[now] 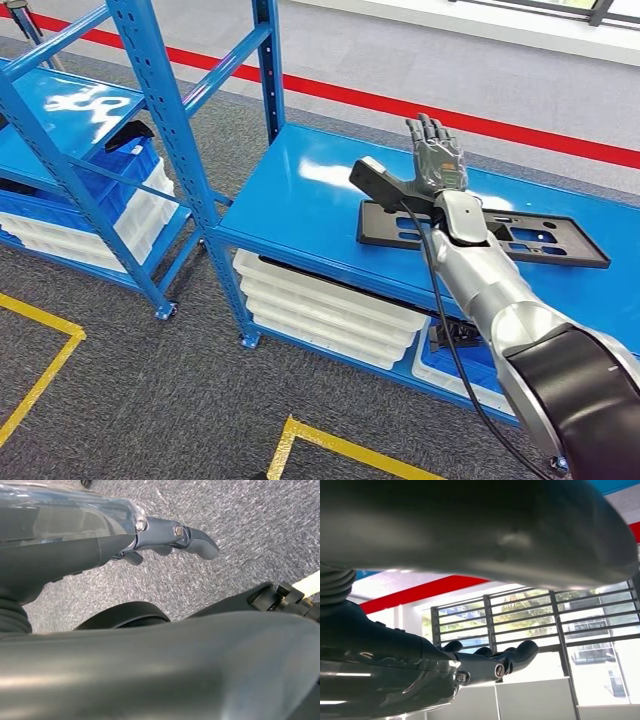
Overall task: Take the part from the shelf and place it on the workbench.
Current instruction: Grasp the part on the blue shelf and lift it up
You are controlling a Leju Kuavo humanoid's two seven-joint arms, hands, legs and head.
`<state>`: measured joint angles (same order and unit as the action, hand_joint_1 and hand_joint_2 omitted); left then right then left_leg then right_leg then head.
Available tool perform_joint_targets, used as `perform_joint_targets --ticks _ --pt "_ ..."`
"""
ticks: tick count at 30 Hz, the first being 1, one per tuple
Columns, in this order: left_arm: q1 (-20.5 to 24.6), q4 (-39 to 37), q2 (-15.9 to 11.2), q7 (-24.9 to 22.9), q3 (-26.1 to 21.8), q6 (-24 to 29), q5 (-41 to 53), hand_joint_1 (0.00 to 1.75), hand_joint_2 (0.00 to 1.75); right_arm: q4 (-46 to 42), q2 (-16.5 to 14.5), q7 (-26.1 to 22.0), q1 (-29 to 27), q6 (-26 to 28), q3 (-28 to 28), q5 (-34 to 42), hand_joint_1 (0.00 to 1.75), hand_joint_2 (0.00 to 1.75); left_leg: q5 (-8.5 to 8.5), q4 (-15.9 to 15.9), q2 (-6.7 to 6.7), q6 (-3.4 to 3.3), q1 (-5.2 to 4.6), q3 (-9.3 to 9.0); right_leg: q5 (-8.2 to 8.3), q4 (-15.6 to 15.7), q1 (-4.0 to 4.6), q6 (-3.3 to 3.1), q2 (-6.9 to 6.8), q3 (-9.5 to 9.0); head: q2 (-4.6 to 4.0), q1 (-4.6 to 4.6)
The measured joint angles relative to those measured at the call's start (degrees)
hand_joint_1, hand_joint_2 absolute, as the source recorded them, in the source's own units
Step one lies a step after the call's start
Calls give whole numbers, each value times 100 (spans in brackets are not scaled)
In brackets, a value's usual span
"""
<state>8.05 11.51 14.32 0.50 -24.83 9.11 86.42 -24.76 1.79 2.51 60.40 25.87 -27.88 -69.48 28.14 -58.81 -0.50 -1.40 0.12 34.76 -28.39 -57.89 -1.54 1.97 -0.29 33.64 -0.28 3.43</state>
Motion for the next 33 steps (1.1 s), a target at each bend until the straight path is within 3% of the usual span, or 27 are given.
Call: perform_joint_targets --ticks 19,23,25,27,29,30,33 --pt "-10 1 2 -2 -9 7 -15 0 175 43 197 75 36 55 41 -208 0 0 3 -7 -1 -3 -5 3 4 7 -3 4 1 -2 0 0" --pt "-10 1 0 -4 -10 11 -21 0 175 41 195 73 54 83 39 -253 0 0 -36 60 2 -115 -28 -35 9 33 -34 72 -13 -15 0 -1" --pt "-7 1 1 -4 -10 15 -21 0 175 41 202 73 70 89 39 -259 0 0 -101 182 16 -171 -9 -97 -184 -217 -27 61 -4 90 0 -2" --pt "-9 1 3 -4 -11 15 -21 0 175 49 212 73 57 91 39 -264 0 0 -119 213 13 -190 -5 -111 -541 -905 -25 43 10 406 0 -3" --pt "-26 1 4 -4 -13 15 -24 0 175 59 216 73 10 92 39 -265 0 0 -115 205 -12 -185 -3 -109 -705 -1480 -33 61 17 685 0 -2" --pt "-35 1 4 -4 -14 15 -25 0 175 62 217 73 -8 94 39 -264 0 0 -107 194 -31 -173 5 -108 -628 -1483 -44 79 18 693 0 -2" --pt "-37 1 6 -4 -15 16 -28 0 175 68 220 72 -19 100 39 -263 0 0 -18 51 -98 -43 37 -69 -127 -549 -103 161 89 259 0 -4"
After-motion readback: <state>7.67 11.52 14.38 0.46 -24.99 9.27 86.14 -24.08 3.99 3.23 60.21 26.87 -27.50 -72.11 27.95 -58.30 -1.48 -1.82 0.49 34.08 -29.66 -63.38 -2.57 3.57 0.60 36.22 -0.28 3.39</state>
